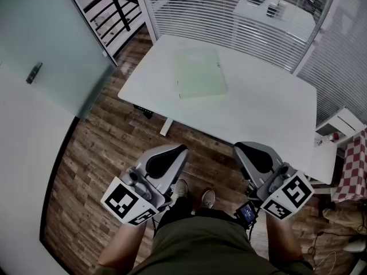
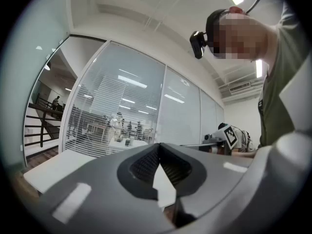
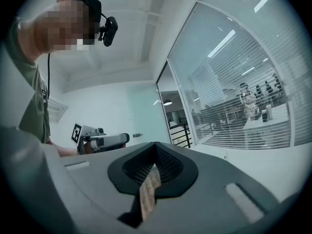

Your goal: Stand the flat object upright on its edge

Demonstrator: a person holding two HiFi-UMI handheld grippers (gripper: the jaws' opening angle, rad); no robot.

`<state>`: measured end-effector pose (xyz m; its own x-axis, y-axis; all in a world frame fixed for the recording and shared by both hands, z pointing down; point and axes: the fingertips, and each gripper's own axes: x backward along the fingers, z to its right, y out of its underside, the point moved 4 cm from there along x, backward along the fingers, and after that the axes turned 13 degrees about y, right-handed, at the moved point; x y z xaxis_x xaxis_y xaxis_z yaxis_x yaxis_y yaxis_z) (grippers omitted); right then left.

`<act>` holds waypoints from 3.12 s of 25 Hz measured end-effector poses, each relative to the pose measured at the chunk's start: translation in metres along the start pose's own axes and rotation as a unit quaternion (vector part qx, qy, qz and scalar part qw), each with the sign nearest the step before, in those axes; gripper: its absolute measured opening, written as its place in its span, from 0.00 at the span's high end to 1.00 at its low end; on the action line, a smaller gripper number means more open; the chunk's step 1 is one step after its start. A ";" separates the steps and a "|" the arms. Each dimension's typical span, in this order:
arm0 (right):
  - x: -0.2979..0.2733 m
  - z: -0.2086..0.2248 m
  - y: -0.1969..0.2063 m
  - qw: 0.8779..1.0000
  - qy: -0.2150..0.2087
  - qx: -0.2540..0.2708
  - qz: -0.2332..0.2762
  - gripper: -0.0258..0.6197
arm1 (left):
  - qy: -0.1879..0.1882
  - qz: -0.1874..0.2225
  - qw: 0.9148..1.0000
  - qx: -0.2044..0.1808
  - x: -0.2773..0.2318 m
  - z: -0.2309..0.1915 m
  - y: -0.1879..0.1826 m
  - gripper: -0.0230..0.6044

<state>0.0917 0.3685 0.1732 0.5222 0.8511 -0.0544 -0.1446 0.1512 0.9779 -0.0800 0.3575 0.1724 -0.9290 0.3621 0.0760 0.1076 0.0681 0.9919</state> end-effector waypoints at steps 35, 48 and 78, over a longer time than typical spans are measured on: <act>-0.037 0.061 0.003 1.000 0.001 -0.021 -0.013 0.94 | -0.045 0.011 0.999 0.007 -0.027 -0.059 0.016 0.96; -0.097 0.090 0.015 0.999 0.006 -0.030 -0.032 0.94 | -0.049 0.001 0.999 0.025 -0.041 -0.126 0.033 0.96; -0.281 0.179 0.044 0.992 0.066 -0.067 -0.083 0.94 | -0.028 -0.042 0.995 0.091 -0.085 -0.343 0.081 0.96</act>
<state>0.0887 0.0457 0.2673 0.4345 0.8658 -0.2480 -0.1806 0.3535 0.9178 -0.1137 0.0138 0.2809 -0.9167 0.3993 -0.0172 0.0980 0.2663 0.9589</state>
